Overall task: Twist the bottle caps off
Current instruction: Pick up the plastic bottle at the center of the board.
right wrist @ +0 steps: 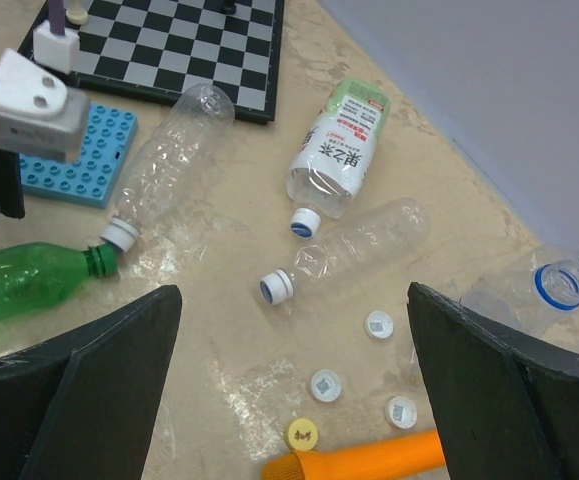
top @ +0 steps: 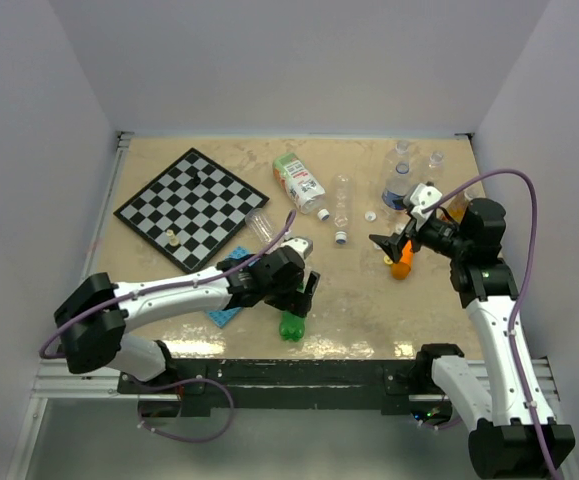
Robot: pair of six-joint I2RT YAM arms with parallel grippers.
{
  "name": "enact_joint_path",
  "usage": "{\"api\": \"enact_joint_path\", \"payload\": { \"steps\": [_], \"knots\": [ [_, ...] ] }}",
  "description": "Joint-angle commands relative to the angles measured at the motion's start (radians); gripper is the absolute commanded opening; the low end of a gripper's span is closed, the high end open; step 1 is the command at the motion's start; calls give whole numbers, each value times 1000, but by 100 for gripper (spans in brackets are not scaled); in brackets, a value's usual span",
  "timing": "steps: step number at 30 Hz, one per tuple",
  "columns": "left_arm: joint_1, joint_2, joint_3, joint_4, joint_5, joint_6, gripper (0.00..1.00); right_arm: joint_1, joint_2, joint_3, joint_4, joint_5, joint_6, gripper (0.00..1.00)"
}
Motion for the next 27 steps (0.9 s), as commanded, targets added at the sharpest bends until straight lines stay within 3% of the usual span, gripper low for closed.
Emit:
{"api": "enact_joint_path", "payload": {
  "steps": [1, 4, 11, 14, 17, 20, 27],
  "knots": [
    [-15, 65, 51, -40, -59, -73, 100, -2, -18, -3, 34, -23, -5, 98],
    [-15, 110, 55, -14, -36, -73, 100, -2, -20, -5, 33, -22, -2, 98],
    [-16, 182, 43, 29, 33, -62, 89, -2, -22, -5, 33, -16, 1, 98],
    [-16, 202, 29, 35, 49, -51, 80, -1, -23, -3, 31, -17, 1, 98],
    [-16, 219, 25, 42, 79, -24, 58, -2, -23, -5, 31, -16, 0, 98],
    [-16, 231, 34, 26, 110, 4, 43, -2, -23, -5, 30, -14, 0, 98],
    [-16, 122, 26, -1, 193, 131, 29, -2, -25, -3, 16, -17, -19, 98]
  ]
}}
